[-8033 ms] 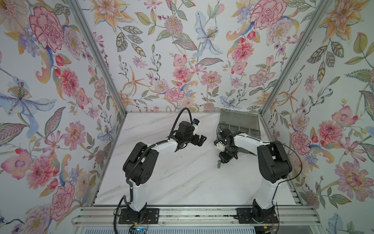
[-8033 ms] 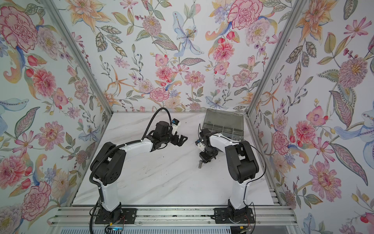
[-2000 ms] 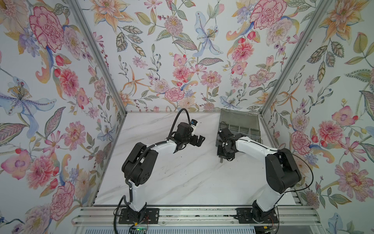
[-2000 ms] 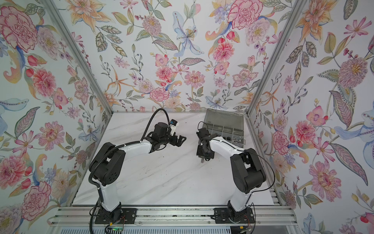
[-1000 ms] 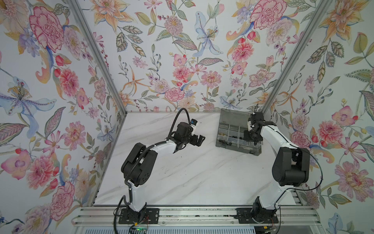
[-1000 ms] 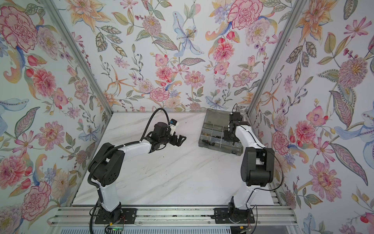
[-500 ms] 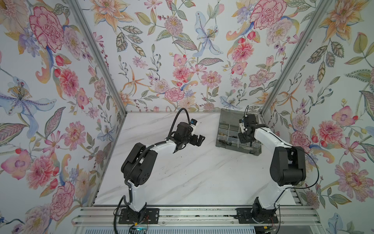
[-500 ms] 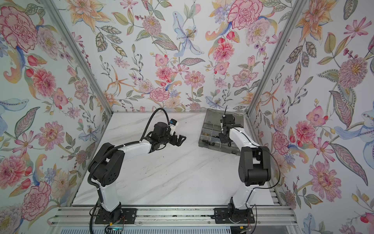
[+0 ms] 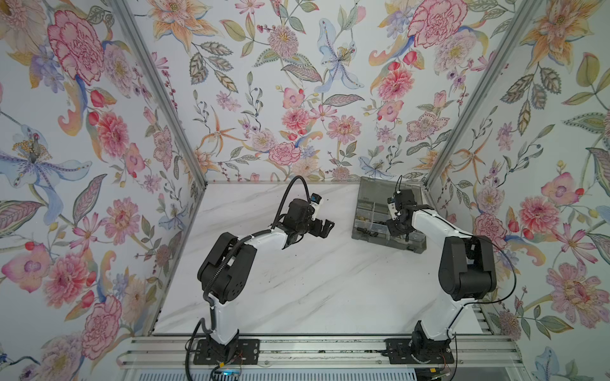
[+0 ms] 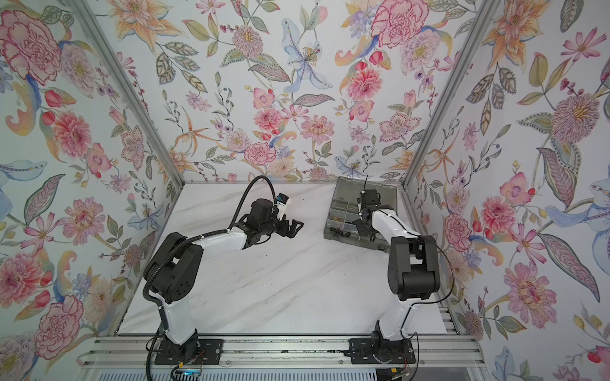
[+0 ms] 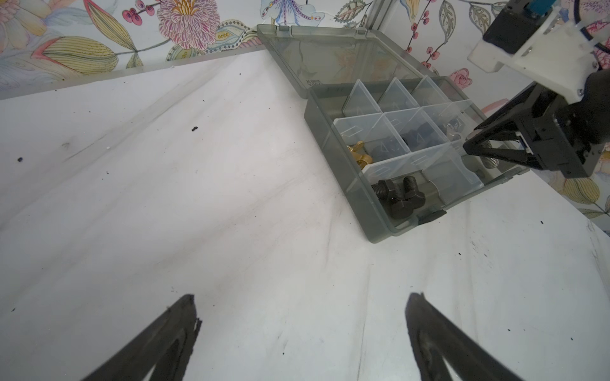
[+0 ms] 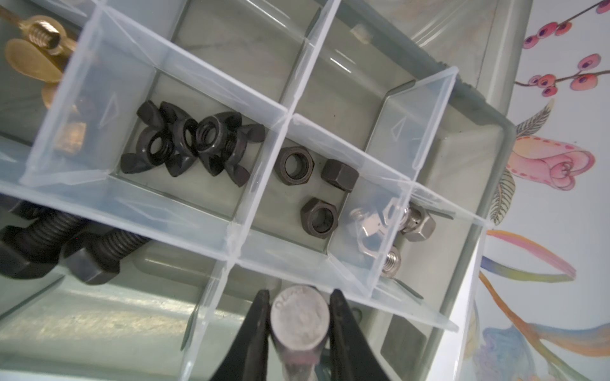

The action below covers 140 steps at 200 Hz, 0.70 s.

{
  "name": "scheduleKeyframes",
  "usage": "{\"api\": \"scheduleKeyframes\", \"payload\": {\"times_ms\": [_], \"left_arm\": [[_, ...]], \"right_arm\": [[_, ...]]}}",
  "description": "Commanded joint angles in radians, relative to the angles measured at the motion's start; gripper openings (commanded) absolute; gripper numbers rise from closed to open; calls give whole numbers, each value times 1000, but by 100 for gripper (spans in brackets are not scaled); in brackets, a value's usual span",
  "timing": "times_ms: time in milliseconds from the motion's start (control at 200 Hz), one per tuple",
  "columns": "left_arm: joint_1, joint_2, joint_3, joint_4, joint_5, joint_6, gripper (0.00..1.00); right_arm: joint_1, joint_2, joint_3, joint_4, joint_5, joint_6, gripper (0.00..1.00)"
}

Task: Sort the screws and nuts into containers
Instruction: Place the screw into the container.

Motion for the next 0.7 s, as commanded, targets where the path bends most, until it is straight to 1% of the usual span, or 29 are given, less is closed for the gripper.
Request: {"api": "scheduleKeyframes", "payload": {"times_ms": [0, 65, 260, 500, 696], "left_arm": [[13, -30, -8, 7, -10, -6, 99], [14, -32, -8, 7, -10, -5, 99], [14, -35, -10, 7, -11, -4, 99], [15, -39, -15, 8, -13, -5, 100], [14, -41, -16, 9, -15, -4, 99]], "right_arm": [[12, 12, -13, 11, 2, 0, 4], [12, 14, -13, 11, 5, 3, 8], [13, 19, -11, 9, 7, 2, 11], [15, 22, -9, 10, 15, 3, 32], [15, 25, -6, 10, 16, 9, 38]]}}
